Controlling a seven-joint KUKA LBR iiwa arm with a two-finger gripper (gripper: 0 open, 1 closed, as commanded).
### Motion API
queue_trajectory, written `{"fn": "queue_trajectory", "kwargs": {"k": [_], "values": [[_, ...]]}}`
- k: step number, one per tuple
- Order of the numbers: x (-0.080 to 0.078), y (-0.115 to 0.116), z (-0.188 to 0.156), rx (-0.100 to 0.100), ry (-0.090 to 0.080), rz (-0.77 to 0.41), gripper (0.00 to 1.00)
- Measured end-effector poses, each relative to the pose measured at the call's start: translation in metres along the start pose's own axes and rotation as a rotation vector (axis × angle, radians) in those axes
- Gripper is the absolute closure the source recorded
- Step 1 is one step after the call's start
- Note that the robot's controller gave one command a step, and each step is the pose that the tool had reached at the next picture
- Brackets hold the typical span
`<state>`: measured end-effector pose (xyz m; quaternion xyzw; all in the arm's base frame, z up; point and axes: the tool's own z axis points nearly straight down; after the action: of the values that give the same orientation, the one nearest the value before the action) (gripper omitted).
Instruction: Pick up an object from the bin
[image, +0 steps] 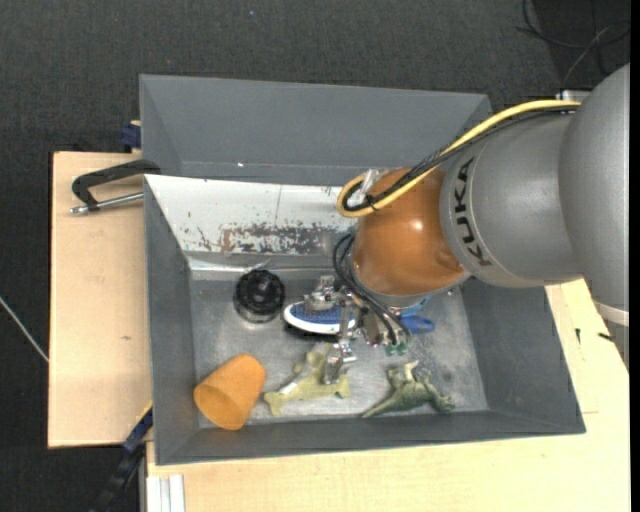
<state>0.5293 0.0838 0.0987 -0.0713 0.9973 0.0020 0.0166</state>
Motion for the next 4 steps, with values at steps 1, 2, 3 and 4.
{"fn": "queue_trajectory", "kwargs": {"k": [1,2,3,4], "values": [[-0.004,0.002,-0.004,-0.004,-0.013,0.000,1.00],[-0.013,0.018,-0.121,-0.002,0.018,-0.159,1.00],[-0.012,0.017,-0.116,-0.002,0.027,-0.157,0.00],[-0.018,0.018,-0.197,-0.004,0.020,-0.402,0.00]]}}
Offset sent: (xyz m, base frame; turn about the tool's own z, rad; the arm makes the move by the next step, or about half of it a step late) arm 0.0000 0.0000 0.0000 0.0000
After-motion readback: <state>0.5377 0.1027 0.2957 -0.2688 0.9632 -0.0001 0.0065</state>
